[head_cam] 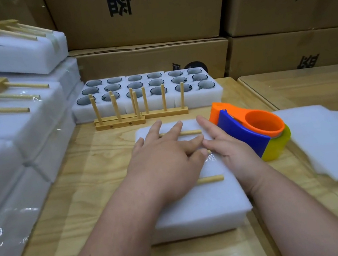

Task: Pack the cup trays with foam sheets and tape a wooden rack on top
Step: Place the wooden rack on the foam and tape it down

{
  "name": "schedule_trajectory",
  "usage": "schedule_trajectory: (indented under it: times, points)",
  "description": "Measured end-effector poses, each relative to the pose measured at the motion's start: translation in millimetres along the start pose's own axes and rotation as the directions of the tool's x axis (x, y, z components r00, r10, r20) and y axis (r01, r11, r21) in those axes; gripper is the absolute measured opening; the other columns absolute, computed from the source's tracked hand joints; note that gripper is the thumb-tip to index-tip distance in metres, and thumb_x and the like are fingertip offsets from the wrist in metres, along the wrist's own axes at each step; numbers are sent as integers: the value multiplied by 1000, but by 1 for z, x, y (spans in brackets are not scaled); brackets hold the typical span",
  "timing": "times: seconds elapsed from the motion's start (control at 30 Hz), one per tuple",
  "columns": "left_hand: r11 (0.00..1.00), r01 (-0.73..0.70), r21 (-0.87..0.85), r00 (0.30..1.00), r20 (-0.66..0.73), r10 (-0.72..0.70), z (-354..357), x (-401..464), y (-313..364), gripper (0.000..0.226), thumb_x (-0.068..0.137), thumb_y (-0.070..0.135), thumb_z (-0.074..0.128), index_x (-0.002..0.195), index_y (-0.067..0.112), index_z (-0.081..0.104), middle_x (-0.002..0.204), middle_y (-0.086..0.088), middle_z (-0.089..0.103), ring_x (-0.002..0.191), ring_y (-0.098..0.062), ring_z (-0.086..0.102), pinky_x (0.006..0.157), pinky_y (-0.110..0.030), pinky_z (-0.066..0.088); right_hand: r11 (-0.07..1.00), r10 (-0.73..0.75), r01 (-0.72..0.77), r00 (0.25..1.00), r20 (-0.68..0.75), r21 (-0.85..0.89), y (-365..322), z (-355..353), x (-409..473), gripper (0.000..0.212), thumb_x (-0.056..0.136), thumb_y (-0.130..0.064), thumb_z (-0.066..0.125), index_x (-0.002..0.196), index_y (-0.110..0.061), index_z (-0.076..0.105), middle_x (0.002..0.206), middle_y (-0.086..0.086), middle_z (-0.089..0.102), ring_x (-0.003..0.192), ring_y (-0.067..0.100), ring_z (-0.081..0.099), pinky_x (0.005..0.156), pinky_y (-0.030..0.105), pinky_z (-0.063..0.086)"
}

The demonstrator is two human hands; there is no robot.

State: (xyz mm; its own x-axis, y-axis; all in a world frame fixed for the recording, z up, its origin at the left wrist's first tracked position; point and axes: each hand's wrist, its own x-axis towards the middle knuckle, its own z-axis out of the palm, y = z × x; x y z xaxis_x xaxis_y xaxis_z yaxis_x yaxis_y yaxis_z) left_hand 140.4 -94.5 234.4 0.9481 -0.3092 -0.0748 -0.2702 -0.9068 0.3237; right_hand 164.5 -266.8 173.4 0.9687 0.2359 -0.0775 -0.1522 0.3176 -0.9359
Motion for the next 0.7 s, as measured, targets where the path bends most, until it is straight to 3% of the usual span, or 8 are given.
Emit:
schedule_trajectory:
  times: [0.13,0.23,0.37,0.43,0.47,0.53,0.6,0.7]
  points:
    - [1000,7,7,1000,24,-7,-1,1,0,44,101,68,27,145,70,27,168,25,-4,154,-12,-24,126,-50,-4,999,10,-8,998,67,-38,-3,-1,-3,62,84,-22,65,140,-47,57,161,0,40,135,32,55,106,56,50]
    - [1000,13,12,999,43,-14,-2,1,1,44,102,66,27,145,69,27,168,25,-5,154,-13,-24,127,-49,-5,998,-7,9,999,36,-54,-3,2,-3,60,87,-16,63,137,-47,59,163,-1,37,139,31,50,110,57,46]
    - [997,-25,-67,999,33,28,-6,1,-1,44,107,45,29,147,65,30,168,26,-2,154,-7,-21,126,-46,-8,998,-53,54,998,-47,25,1,4,-2,55,99,-2,49,141,-35,58,127,-4,72,112,25,72,82,40,62]
    - [929,-56,-366,998,20,68,-11,-4,-7,49,105,38,40,145,65,35,163,36,8,152,5,-16,126,-43,-10,997,-63,67,991,-121,33,1,5,-2,54,99,0,46,141,-32,60,110,-12,77,100,18,76,70,31,62]
    - [824,-61,-564,998,-37,49,-15,-10,-12,50,99,41,48,140,69,40,155,46,15,149,12,-11,126,-41,-6,997,-65,69,987,-148,24,1,6,-1,53,99,0,46,139,-32,61,111,-11,77,99,17,76,69,30,62]
    - [600,-60,-798,973,-181,-144,-19,-24,-23,51,82,52,57,125,78,47,139,58,26,144,19,9,122,-33,13,998,-60,62,984,-166,3,0,6,0,52,99,-1,47,137,-33,63,113,-10,76,97,15,76,67,29,62]
    - [513,0,-858,888,-237,-395,-13,-38,-38,51,74,57,58,123,70,56,142,42,46,132,17,37,105,-21,31,999,-49,48,983,-179,-5,0,6,0,53,97,-1,48,137,-33,63,107,-13,77,94,14,76,63,26,61]
    - [465,235,-854,801,-100,-590,8,-63,-54,21,87,55,63,98,43,76,125,13,69,117,-10,63,105,-40,47,998,-48,53,976,-212,18,-1,10,0,55,95,3,47,137,-29,63,101,-14,78,89,11,77,59,22,59]
